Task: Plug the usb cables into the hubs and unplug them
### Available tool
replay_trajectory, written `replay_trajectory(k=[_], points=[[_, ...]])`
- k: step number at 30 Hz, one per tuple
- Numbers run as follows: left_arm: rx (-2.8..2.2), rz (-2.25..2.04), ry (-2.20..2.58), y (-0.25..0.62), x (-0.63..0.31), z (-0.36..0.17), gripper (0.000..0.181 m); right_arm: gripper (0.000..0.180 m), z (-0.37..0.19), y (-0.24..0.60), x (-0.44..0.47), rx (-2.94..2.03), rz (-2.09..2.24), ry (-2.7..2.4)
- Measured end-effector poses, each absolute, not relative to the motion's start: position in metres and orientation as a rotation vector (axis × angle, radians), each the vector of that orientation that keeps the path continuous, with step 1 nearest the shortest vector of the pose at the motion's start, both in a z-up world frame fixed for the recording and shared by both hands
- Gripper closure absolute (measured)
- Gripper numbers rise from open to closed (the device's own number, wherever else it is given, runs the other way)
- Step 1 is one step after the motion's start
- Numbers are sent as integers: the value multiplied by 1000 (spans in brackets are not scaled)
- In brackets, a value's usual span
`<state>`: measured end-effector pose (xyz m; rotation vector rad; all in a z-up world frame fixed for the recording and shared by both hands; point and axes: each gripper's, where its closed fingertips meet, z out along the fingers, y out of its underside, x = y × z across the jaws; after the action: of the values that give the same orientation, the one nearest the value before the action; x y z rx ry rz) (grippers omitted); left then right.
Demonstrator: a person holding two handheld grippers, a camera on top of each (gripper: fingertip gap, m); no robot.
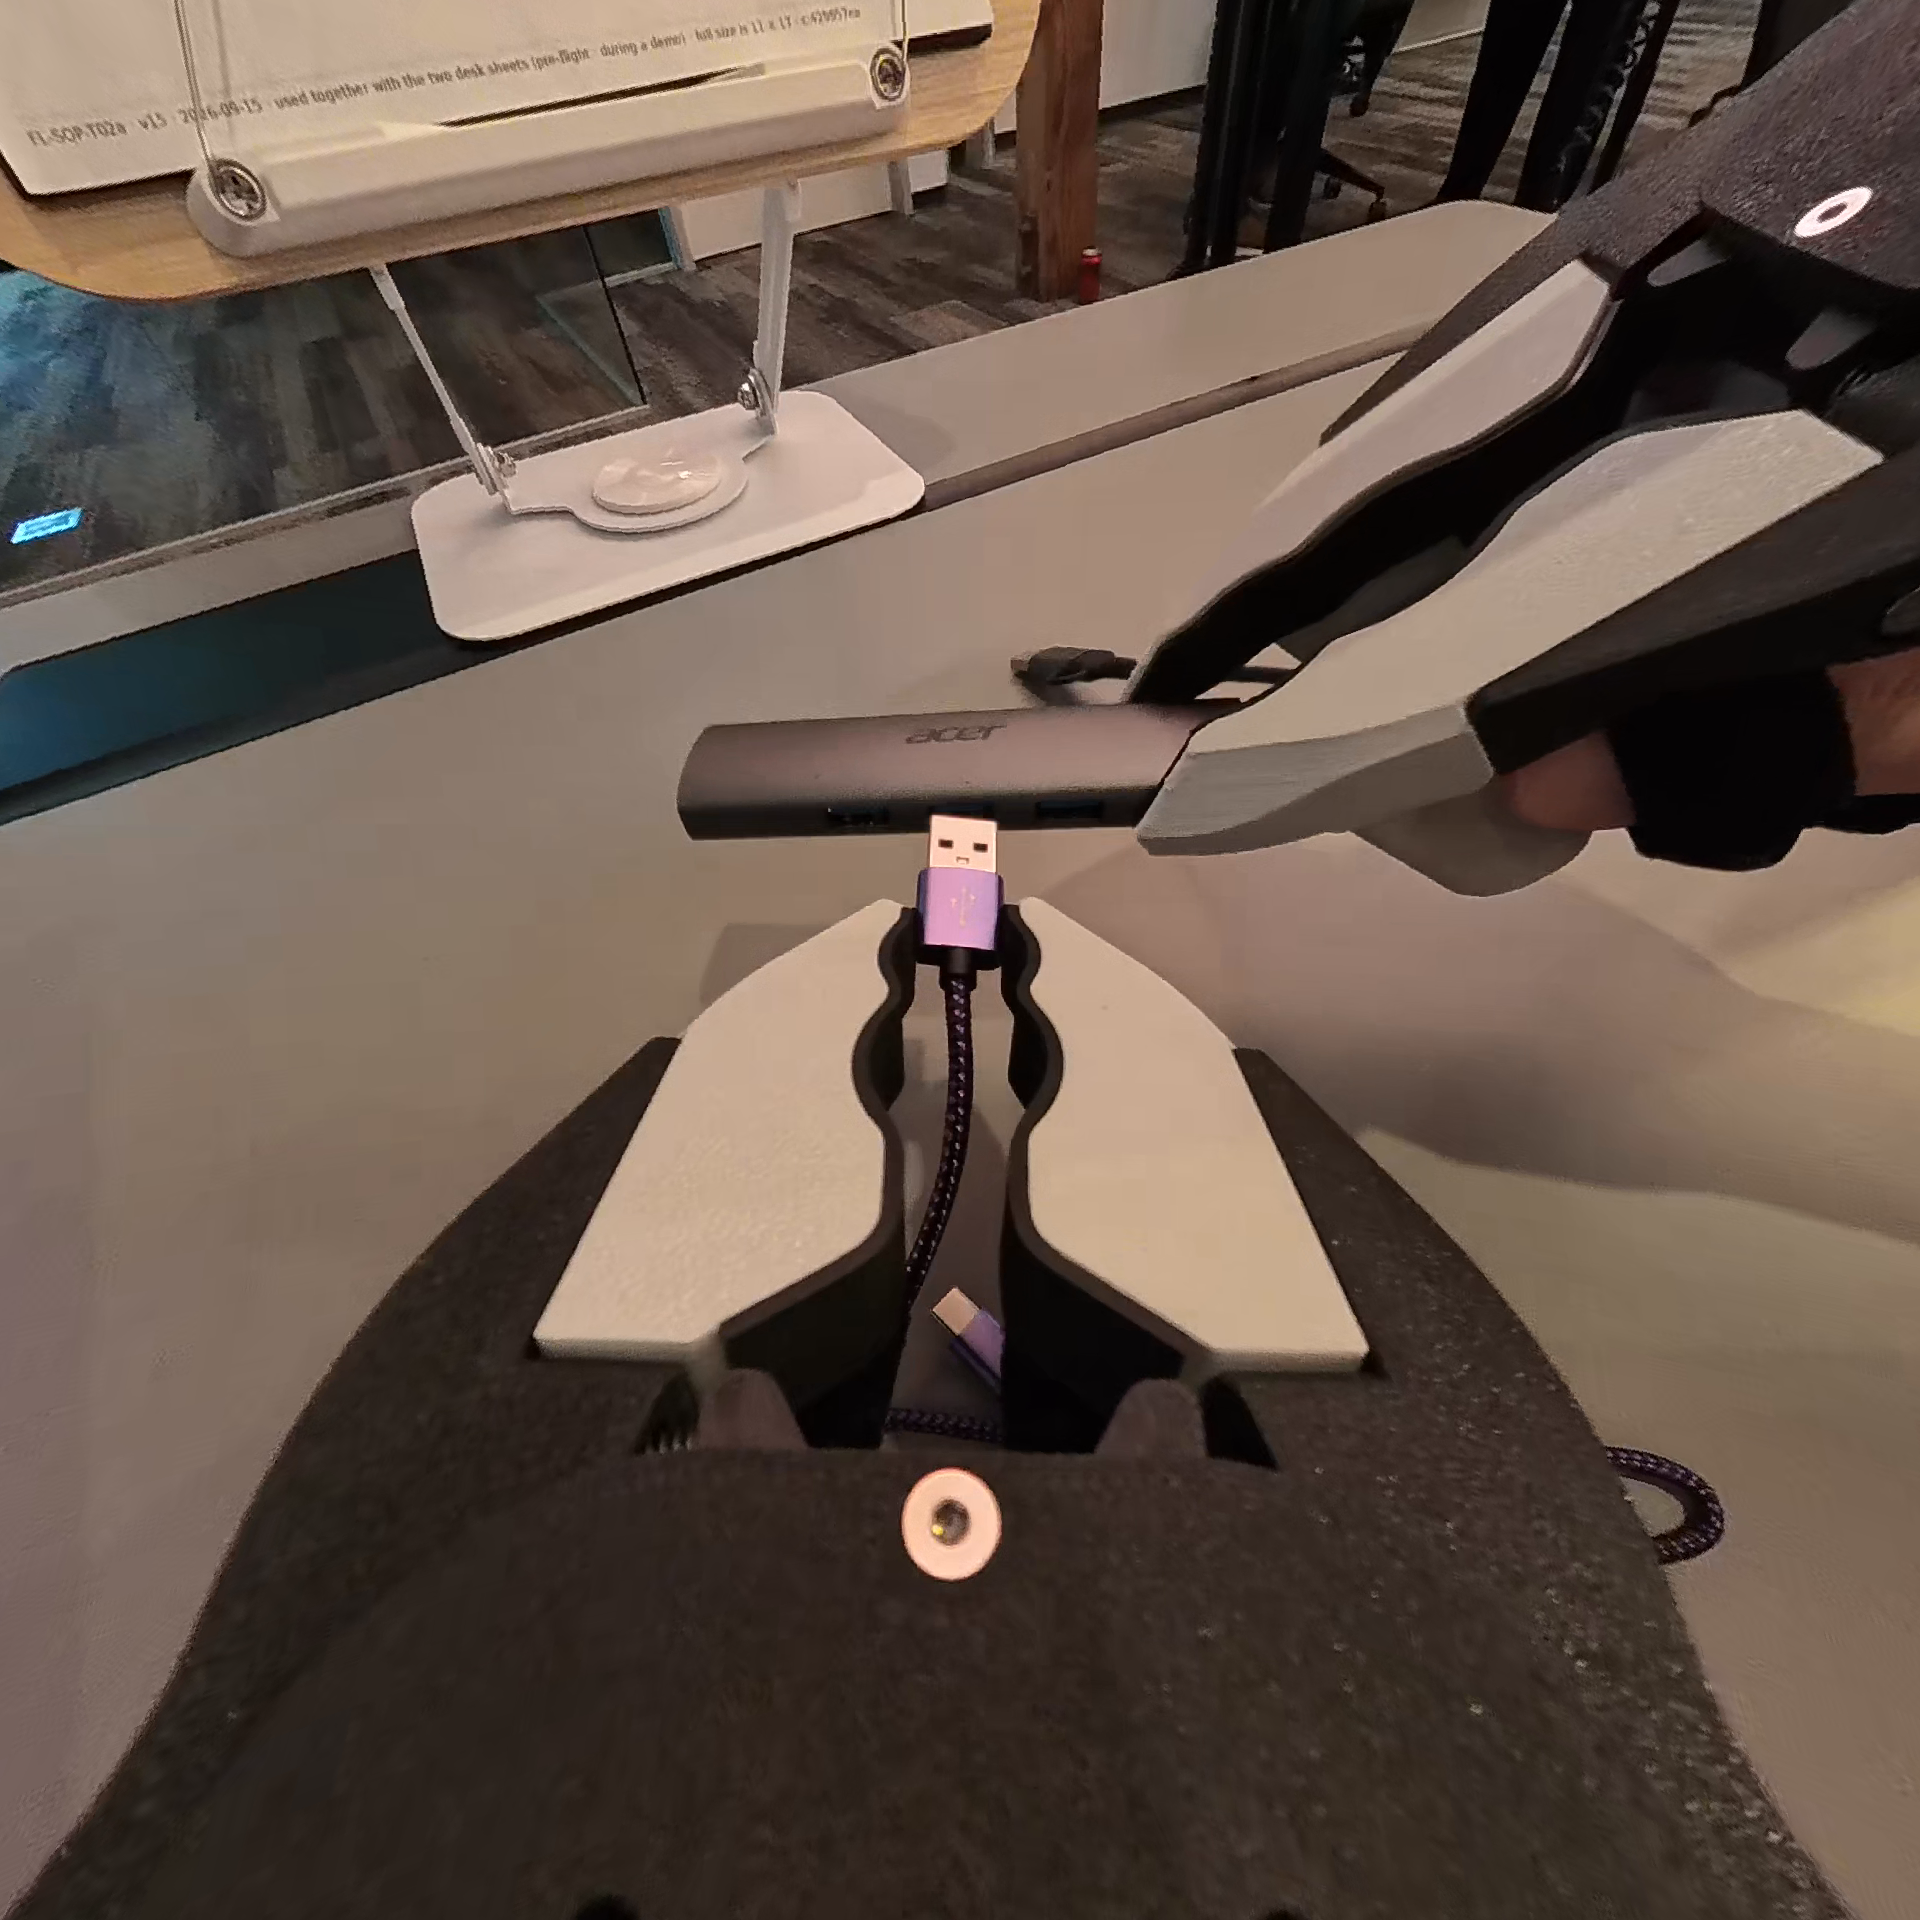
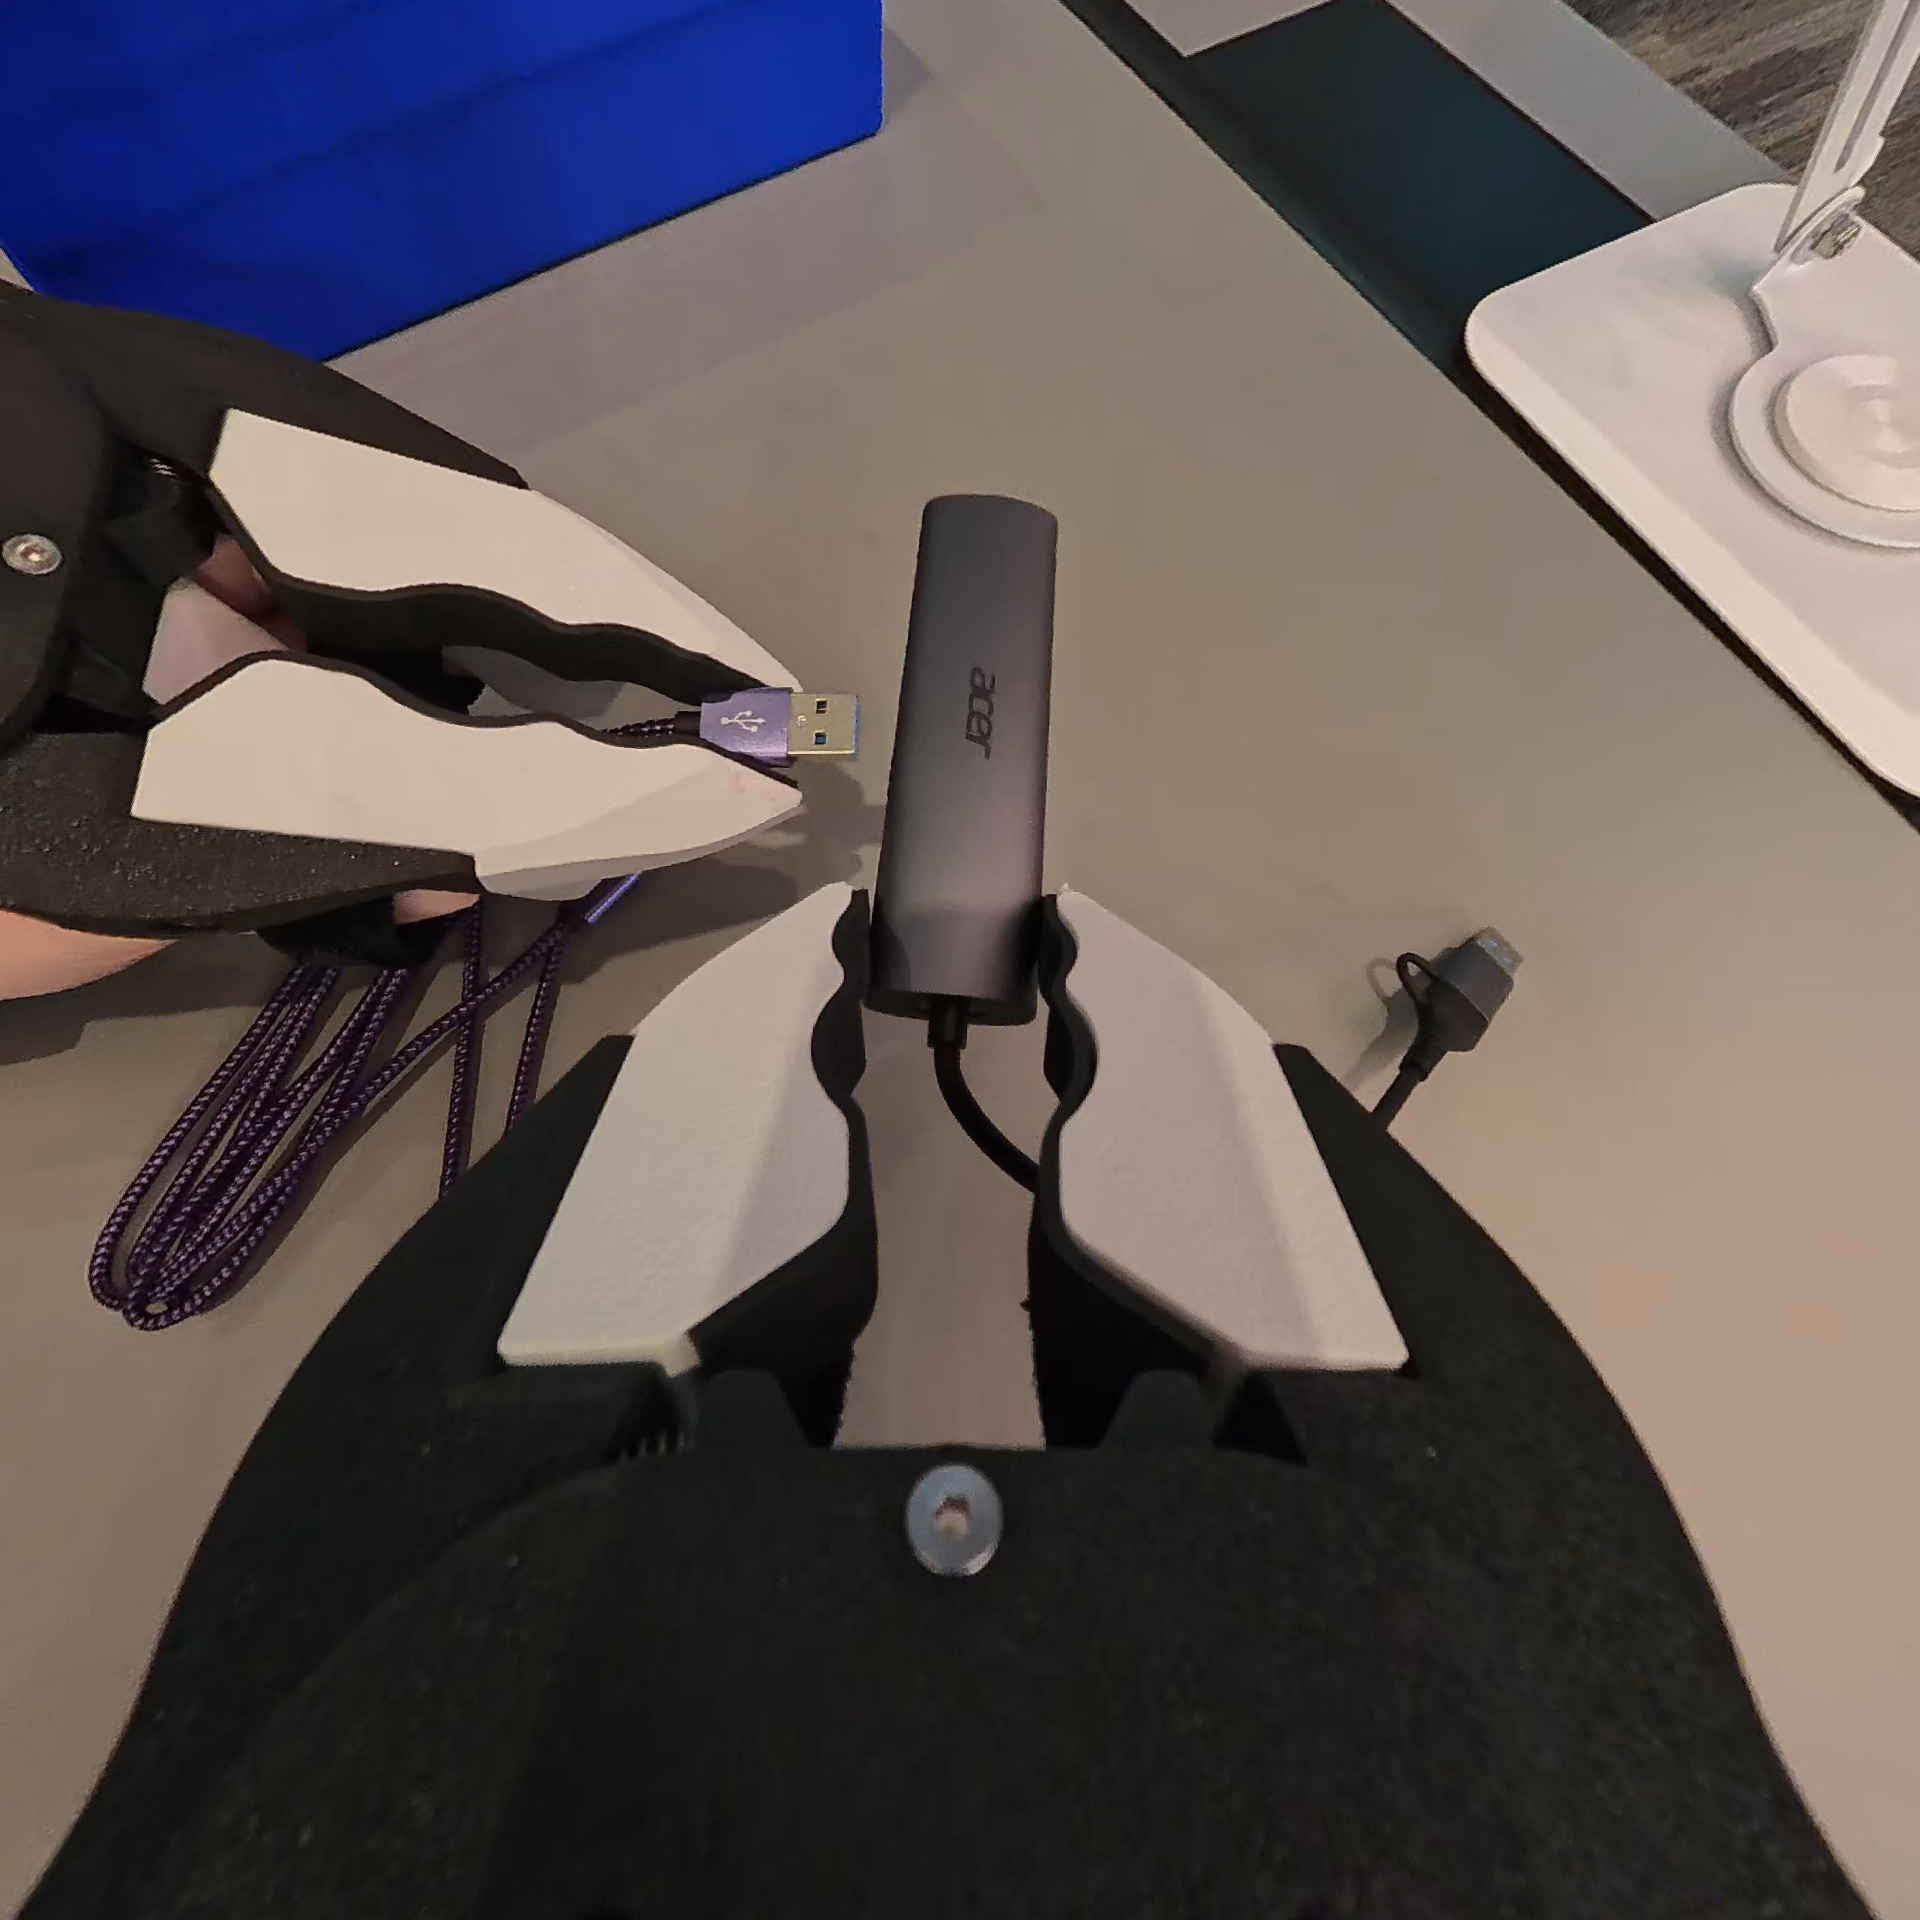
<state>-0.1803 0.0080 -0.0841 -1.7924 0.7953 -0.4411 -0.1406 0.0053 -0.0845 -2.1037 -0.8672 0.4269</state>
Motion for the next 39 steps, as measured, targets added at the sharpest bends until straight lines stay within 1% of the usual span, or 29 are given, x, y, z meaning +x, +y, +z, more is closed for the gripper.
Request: replay_trajectory(k=[18,29,39], points=[[-1803,-463,764,10,-183,-84,165,149,-80,2,-148,-2070,410,-866],[-1838,-606,716,9,-184,-82,165,149,-76,3,-150,-1980,338,-968],[-1850,-555,738,10,-185,-85,165,149,-79,2,-152,-1993,393,-957]])
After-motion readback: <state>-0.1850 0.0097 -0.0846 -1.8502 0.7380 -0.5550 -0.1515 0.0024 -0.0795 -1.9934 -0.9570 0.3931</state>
